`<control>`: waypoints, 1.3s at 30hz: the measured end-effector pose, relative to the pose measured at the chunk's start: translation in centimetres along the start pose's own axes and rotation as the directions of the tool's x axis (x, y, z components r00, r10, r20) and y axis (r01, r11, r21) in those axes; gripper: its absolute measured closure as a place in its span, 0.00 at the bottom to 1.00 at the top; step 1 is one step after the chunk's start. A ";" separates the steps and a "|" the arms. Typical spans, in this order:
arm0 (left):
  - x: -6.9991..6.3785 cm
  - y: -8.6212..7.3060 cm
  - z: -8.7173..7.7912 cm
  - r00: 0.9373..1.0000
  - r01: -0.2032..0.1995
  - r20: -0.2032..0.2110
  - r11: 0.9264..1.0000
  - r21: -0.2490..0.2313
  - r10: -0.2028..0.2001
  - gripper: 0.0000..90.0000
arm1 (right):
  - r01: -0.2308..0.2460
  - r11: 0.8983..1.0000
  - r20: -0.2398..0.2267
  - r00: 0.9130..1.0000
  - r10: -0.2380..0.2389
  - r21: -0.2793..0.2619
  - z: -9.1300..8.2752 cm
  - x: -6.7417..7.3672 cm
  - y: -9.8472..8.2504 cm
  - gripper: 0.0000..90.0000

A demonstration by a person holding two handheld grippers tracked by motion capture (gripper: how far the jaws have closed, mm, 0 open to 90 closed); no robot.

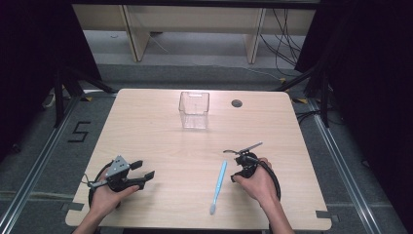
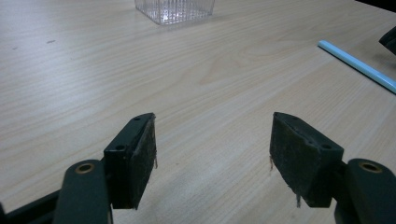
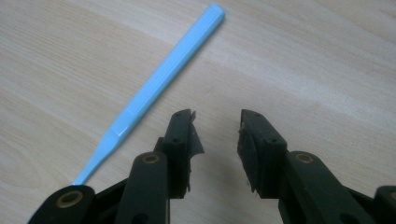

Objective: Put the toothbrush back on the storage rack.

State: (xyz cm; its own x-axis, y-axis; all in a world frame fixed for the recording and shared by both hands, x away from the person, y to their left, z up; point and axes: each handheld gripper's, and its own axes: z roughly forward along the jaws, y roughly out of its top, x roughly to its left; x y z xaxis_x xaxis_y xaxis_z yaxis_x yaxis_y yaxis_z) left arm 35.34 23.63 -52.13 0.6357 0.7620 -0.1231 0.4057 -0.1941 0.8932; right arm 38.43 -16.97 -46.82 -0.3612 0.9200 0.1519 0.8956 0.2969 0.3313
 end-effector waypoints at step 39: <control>-0.7 -0.2 0.3 1.000 -0.011 -0.011 1.000 -0.014 0.011 0.34 | -0.150 0.966 0.036 0.989 0.145 0.209 2.5 4.3 6.3 0.72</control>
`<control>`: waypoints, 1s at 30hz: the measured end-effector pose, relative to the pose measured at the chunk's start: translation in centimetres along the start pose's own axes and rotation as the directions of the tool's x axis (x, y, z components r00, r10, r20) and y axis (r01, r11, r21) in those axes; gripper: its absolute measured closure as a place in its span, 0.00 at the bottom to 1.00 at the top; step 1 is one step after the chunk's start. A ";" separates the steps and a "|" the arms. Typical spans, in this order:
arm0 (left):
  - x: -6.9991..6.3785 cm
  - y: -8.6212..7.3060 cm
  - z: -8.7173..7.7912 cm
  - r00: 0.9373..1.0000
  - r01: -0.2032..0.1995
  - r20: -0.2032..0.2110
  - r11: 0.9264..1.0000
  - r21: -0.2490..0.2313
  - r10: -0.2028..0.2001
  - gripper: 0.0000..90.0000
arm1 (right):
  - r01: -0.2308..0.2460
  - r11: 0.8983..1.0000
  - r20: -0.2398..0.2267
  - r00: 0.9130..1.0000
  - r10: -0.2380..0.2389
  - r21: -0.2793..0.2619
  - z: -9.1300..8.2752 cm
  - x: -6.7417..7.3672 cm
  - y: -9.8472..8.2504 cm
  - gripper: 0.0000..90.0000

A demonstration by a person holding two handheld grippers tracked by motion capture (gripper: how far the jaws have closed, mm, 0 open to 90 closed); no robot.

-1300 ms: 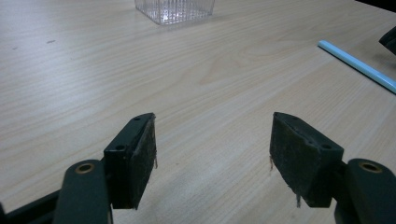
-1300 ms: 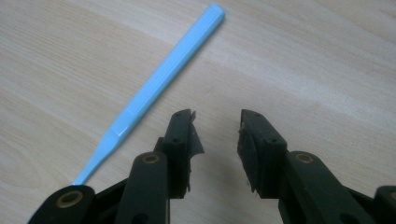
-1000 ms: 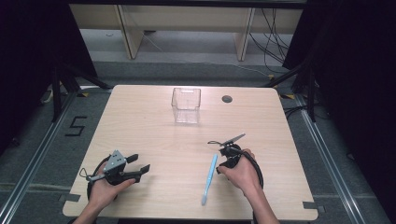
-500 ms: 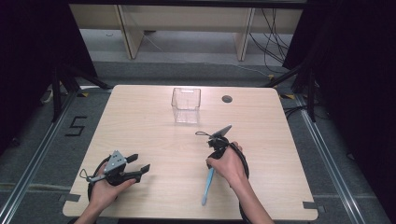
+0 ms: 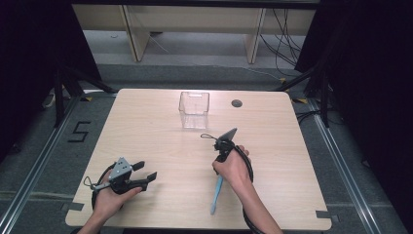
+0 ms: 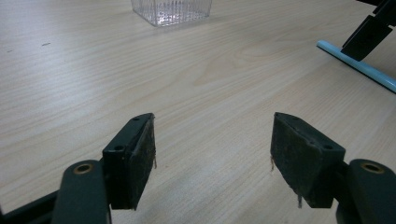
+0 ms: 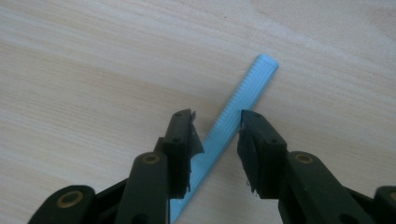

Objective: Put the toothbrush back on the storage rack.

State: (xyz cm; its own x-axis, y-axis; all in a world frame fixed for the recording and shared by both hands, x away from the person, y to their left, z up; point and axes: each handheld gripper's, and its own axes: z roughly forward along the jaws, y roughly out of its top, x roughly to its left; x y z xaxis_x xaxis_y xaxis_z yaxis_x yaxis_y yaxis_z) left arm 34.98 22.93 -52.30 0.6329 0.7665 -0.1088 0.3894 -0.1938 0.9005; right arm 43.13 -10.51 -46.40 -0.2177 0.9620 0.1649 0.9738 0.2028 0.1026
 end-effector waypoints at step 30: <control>-0.3 0.0 0.1 1.000 -0.009 0.005 1.000 0.007 0.009 0.33 | 0.049 0.997 0.158 0.986 -0.058 0.062 1.3 0.8 0.8 0.88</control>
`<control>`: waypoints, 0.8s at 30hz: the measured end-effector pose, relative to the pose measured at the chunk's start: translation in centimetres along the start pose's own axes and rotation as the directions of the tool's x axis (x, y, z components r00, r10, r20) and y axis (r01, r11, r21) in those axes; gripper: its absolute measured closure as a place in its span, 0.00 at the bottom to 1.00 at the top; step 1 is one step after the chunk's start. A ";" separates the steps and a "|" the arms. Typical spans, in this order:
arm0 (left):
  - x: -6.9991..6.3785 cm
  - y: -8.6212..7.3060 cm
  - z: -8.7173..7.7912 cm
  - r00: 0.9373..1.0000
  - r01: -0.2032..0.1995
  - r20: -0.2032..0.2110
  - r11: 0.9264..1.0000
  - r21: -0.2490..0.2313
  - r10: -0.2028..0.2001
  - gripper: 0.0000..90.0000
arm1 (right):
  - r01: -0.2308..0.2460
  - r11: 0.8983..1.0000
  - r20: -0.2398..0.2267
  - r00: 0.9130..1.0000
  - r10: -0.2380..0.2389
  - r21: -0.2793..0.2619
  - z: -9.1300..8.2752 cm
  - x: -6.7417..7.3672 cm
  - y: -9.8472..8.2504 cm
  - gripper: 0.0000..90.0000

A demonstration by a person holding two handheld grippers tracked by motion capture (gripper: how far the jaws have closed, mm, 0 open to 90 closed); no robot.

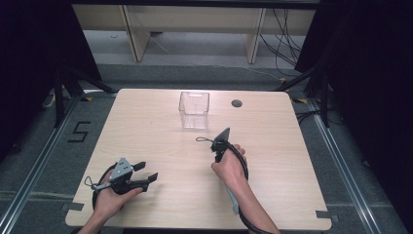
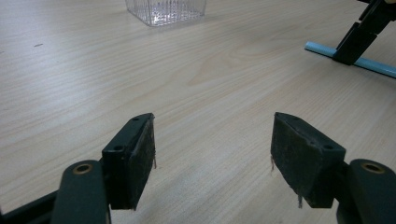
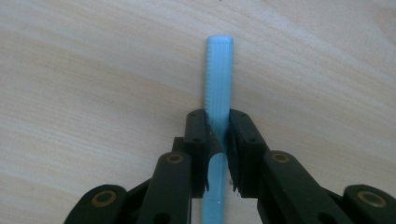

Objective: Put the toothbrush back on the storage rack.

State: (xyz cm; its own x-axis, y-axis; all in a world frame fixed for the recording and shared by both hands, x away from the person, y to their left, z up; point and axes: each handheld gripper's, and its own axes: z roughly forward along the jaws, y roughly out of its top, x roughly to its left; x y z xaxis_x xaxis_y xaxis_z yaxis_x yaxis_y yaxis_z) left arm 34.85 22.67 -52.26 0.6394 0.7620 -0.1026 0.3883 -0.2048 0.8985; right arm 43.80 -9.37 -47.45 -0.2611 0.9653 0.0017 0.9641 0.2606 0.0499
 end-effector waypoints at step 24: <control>-2.7 2.3 1.9 0.968 -0.164 0.191 0.986 -0.024 0.165 0.38 | 0.682 0.715 -0.001 0.724 -0.690 -0.154 -3.1 -1.5 -4.4 0.88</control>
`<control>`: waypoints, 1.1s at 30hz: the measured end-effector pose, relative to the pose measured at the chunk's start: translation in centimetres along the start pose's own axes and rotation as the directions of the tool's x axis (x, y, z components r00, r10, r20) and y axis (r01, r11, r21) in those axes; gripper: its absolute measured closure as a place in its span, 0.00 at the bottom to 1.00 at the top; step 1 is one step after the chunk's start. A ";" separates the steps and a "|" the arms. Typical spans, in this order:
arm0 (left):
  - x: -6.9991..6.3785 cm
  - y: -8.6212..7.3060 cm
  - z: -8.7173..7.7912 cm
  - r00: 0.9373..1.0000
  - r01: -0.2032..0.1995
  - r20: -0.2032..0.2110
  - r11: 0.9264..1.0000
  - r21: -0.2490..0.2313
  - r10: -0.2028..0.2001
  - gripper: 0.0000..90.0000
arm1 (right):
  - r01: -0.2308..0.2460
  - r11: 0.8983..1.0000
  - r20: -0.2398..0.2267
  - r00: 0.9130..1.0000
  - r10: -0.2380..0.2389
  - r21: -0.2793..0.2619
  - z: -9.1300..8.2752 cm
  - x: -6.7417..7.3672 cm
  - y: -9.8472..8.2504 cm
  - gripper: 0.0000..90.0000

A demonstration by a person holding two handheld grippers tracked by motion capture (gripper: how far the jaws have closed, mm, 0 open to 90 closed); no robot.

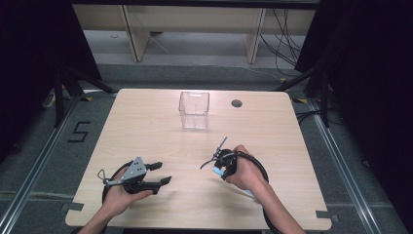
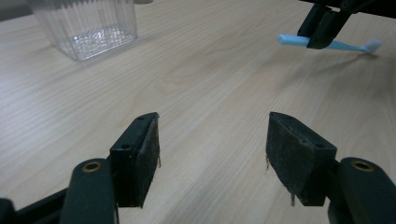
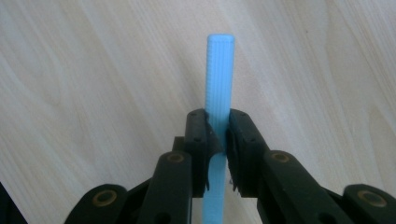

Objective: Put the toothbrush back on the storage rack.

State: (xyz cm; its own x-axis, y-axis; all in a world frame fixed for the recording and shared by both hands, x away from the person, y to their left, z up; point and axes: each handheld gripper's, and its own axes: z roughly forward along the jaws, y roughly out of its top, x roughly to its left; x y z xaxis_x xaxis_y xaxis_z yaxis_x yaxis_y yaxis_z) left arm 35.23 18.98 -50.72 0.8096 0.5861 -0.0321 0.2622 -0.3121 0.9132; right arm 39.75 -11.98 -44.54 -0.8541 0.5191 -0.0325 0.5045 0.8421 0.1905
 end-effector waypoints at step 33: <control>-4.7 3.9 6.7 0.886 -0.318 0.354 0.948 -0.004 0.299 0.60 | 0.470 0.882 -0.058 0.882 -0.467 0.043 -0.7 3.4 2.1 0.88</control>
State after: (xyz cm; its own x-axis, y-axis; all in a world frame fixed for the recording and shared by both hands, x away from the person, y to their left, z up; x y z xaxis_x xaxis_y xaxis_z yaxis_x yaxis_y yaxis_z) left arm 35.96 9.98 -49.78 0.9818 0.1611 0.1008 -0.0115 -0.4791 0.8777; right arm 37.81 -8.57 -43.53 -0.9966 0.0562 -0.0603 0.0493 0.9926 0.1109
